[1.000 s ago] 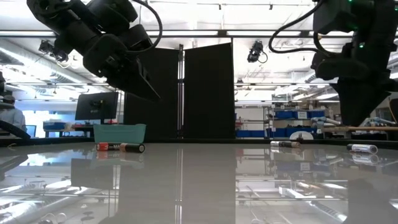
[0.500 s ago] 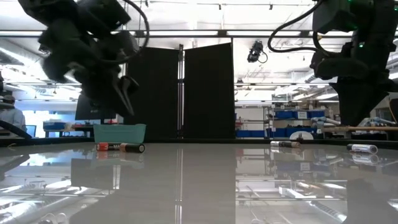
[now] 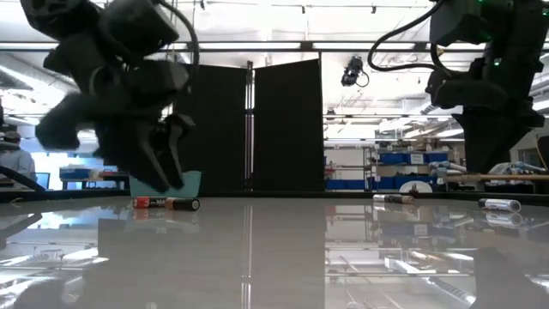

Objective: Sort batteries
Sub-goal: Put the middle left golden black battery into the bottom right orange bin, then put the top left gold battery into the orange bin

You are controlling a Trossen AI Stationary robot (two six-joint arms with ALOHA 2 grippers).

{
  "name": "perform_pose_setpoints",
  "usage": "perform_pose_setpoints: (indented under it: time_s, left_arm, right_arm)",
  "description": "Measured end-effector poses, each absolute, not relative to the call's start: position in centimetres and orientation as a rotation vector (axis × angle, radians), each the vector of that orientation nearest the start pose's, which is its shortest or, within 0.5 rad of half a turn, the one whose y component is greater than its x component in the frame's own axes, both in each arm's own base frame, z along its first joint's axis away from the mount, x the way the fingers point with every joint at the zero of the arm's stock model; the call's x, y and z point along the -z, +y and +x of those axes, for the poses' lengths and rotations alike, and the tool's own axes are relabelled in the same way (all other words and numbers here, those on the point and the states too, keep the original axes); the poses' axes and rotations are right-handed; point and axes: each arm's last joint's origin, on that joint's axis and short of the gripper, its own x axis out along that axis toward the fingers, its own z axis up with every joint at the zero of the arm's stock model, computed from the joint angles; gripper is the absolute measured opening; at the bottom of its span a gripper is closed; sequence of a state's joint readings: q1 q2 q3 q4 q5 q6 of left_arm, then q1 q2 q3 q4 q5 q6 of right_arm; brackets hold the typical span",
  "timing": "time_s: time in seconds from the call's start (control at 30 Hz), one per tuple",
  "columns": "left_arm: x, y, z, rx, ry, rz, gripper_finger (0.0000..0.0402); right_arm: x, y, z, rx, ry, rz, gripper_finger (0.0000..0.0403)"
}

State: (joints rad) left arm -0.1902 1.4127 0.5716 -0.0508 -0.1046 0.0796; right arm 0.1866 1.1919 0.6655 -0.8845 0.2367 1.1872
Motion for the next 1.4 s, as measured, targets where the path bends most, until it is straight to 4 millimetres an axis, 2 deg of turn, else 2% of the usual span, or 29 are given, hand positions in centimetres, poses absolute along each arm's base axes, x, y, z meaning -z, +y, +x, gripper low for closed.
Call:
perform_pose_setpoints:
  time_s: [0.2,0.47,0.87,1.0,1.2,1.3,1.4]
  left_arm:
    - [-13.4,-4.2,24.6,0.065,0.93,0.264,0.0144]
    - [-13.2,-3.6,24.7,0.043,0.939,0.276,0.0141]
    - [-13.2,-3.3,24.8,0.101,0.944,0.189,0.0058]
    - [-13.3,-3.4,24.9,0.096,0.926,0.157,0.0046]
    - [-14.3,-3.6,26.1,0.088,0.771,0.048,0.0033]
    - [-15.0,-3.7,26.7,0.077,0.606,-0.013,0.0009]
    - [-15.2,-3.5,26.4,0.069,0.448,-0.075,0.0007]
  right_arm:
    - [-18.3,2.7,17.8,0.819,1.145,0.691,0.0147]
    - [-18.3,2.7,18.0,0.785,1.14,0.669,0.0147]
    - [-18.3,2.9,18.1,0.696,1.182,0.654,0.0147]
    - [-18.3,2.9,18.1,0.67,1.197,0.634,0.0147]
    - [-18.3,3.0,18.2,0.63,1.209,0.6,0.0147]
    - [-18.4,3.3,18.4,0.58,1.193,0.57,0.0145]
    - [-18.6,3.8,19.1,0.512,1.114,0.505,0.0141]
